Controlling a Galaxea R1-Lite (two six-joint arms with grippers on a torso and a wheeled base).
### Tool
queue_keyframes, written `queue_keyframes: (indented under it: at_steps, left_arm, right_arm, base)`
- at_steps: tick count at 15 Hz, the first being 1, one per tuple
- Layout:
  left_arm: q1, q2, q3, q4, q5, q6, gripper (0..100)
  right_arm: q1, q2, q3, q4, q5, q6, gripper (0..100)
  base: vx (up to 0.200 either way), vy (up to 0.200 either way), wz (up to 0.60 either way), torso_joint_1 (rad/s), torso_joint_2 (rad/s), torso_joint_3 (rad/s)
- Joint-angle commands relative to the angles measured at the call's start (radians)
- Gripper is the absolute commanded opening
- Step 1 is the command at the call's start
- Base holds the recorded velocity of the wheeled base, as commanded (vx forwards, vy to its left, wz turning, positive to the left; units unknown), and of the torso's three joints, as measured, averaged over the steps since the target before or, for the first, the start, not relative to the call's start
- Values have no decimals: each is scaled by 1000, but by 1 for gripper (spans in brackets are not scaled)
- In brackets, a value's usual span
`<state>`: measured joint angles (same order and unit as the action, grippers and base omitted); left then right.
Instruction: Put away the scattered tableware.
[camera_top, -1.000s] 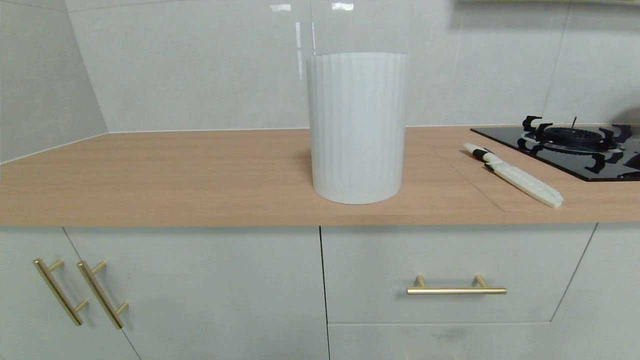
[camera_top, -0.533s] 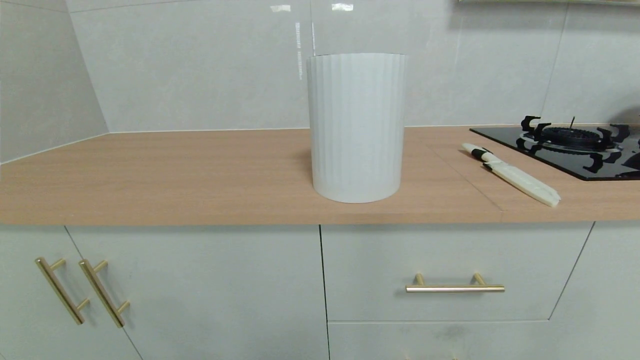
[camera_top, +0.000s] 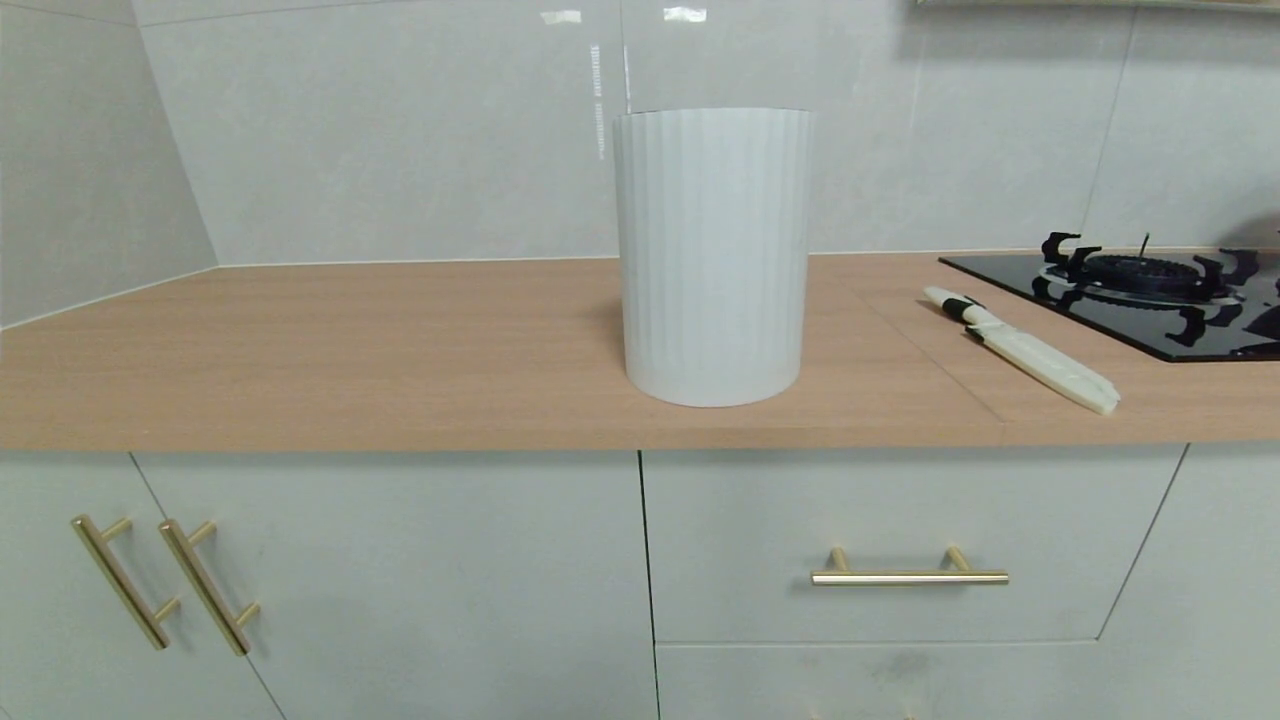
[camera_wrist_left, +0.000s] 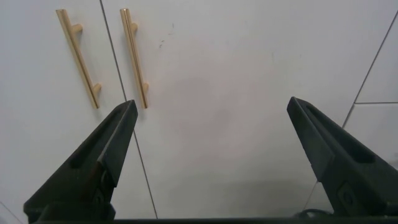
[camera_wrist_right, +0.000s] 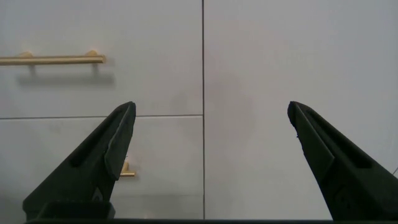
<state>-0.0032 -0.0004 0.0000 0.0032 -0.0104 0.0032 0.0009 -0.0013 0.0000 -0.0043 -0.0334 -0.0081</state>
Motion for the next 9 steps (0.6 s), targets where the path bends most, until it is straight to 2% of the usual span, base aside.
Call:
queue_keyframes:
  at_steps: [1,4,9]
  left_arm:
    - [0,0,0,0,0,0,100]
    - [0,0,0,0,0,0,100]
    - [0,0,0,0,0,0,100]
  right_arm:
    - [1,1,0,0,0,0,100]
    - [-1,1,0,0,0,-1,100]
    - [-1,1,0,0,1,-1,100]
  base:
    - [0,0,0,51,-188,-149]
    - [0,0,0,69,-253,-263]
    - [0,0,0,175,-499,-293]
